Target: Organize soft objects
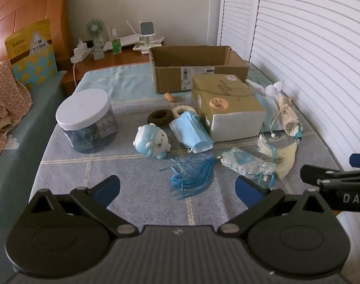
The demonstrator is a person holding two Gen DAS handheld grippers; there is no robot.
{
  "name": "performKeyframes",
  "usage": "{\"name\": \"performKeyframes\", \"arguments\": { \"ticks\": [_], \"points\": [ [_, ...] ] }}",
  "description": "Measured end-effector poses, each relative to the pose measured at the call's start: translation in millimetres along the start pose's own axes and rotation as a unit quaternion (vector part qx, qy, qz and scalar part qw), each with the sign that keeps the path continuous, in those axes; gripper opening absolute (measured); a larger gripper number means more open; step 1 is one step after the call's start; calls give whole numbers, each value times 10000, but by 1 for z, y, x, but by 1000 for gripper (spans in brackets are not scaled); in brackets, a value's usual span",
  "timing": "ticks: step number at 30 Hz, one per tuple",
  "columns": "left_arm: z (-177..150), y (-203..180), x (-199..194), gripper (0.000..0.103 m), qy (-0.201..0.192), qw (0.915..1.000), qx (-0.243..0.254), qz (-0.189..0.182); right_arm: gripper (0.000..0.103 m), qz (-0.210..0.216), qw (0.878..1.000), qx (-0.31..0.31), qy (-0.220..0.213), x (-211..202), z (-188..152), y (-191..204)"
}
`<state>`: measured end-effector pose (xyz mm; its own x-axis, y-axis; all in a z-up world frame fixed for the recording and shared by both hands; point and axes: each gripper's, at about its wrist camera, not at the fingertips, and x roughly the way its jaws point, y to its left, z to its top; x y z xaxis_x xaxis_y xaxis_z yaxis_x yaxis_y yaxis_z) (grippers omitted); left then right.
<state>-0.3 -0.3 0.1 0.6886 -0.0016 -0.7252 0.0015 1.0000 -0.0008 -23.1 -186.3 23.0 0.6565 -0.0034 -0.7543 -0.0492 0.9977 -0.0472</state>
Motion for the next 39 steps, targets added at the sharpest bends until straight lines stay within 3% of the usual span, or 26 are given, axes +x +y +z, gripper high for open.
{"name": "performKeyframes", "arguments": {
  "ticks": [39],
  "points": [
    [-1,-2,-1,102,-7,10000,25,-31,103,36,9999,-5,-120,-4,2,0]
  ]
}}
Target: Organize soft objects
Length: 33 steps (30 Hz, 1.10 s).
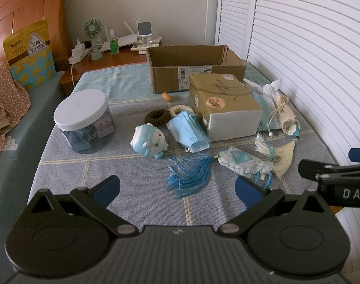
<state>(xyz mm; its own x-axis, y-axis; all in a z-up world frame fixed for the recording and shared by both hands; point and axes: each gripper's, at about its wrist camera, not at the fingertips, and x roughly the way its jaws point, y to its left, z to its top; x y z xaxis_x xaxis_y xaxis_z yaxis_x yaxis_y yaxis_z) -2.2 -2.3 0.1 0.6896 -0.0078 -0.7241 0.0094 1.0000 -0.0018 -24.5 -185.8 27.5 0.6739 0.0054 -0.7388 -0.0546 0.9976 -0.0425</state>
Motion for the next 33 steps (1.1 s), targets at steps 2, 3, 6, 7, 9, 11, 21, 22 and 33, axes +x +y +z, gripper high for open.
{"name": "performKeyframes", "arguments": {
  "ticks": [2,3,6,7,9,11,21,22,33],
  "points": [
    [0,0,0,102,1,10000,2,1,103,1,10000,-2,-2,-1,1,0],
    [0,0,0,102,-1,10000,4,1,103,-3,10000,-1,-3,-1,0,0],
    [0,0,0,102,0,10000,3,0,103,-7,10000,-1,1,-1,1,0],
    [0,0,0,102,0,10000,4,0,103,-7,10000,-2,-3,-1,0,0],
    [0,-1,0,102,-1,10000,1,5,103,-6,10000,-7,-6,-1,1,0],
    [0,-1,1,102,-2,10000,3,3,103,1,10000,-3,-14,-2,2,0],
    [0,-1,0,102,-7,10000,2,5,103,-10,10000,-15,-39,-3,2,-1],
    [0,-1,0,102,-6,10000,2,3,103,-8,10000,-15,-38,-2,3,-1],
    [0,-1,0,102,-10,10000,-1,-1,103,-14,10000,-29,-55,-3,3,-1]
  ]
}}
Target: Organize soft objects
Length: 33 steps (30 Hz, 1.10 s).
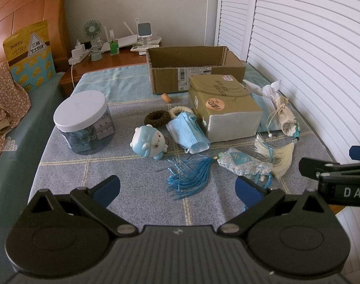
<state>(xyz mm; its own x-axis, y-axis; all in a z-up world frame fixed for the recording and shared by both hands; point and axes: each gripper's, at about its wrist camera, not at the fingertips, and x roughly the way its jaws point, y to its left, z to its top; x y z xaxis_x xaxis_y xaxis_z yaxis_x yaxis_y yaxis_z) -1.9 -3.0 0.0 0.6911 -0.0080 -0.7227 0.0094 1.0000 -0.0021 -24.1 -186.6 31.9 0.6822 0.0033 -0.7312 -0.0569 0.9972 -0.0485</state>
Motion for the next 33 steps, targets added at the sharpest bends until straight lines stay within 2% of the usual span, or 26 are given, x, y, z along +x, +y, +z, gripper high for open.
{"name": "performKeyframes", "arguments": {
  "ticks": [18,26,33],
  "points": [
    [5,2,7,102,-23,10000,56,-77,103,73,9997,-204,-138,0,5,6],
    [3,9,13,102,-122,9994,194,-241,103,269,9982,-405,-361,3,5,8],
    [-2,19,21,102,-141,9990,370,-194,103,508,9947,-778,-433,10,-1,12]
  ]
}}
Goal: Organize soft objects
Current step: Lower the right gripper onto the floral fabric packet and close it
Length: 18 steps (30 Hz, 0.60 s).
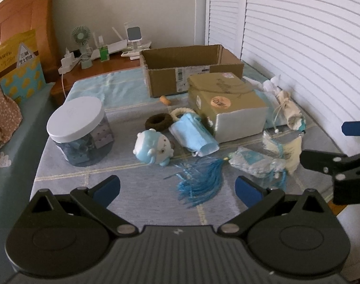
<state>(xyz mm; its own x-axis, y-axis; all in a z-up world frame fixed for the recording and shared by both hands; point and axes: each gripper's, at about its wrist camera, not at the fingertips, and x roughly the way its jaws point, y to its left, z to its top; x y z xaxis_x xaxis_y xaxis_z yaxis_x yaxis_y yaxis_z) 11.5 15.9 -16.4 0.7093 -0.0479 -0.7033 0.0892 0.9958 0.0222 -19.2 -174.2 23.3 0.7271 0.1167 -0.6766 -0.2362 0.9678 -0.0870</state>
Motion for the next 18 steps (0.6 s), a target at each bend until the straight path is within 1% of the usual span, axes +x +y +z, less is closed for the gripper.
{"name": "performKeyframes", "arguments": {
  "ticks": [7,10,14,18],
  "points": [
    [-8,13,10,102,-19,9999,126,-67,103,321,9993,-186,58,14,-5,5],
    [-11,20,15,102,6,9998,83,-167,103,443,9986,-291,52,19,-4,10],
    [-14,27,21,102,-11,9998,83,-200,102,513,9975,-485,95,29,-3,20],
    [-16,39,29,102,-1,9991,-88,-407,99,618,9961,-608,178,40,-1,25]
  ]
}}
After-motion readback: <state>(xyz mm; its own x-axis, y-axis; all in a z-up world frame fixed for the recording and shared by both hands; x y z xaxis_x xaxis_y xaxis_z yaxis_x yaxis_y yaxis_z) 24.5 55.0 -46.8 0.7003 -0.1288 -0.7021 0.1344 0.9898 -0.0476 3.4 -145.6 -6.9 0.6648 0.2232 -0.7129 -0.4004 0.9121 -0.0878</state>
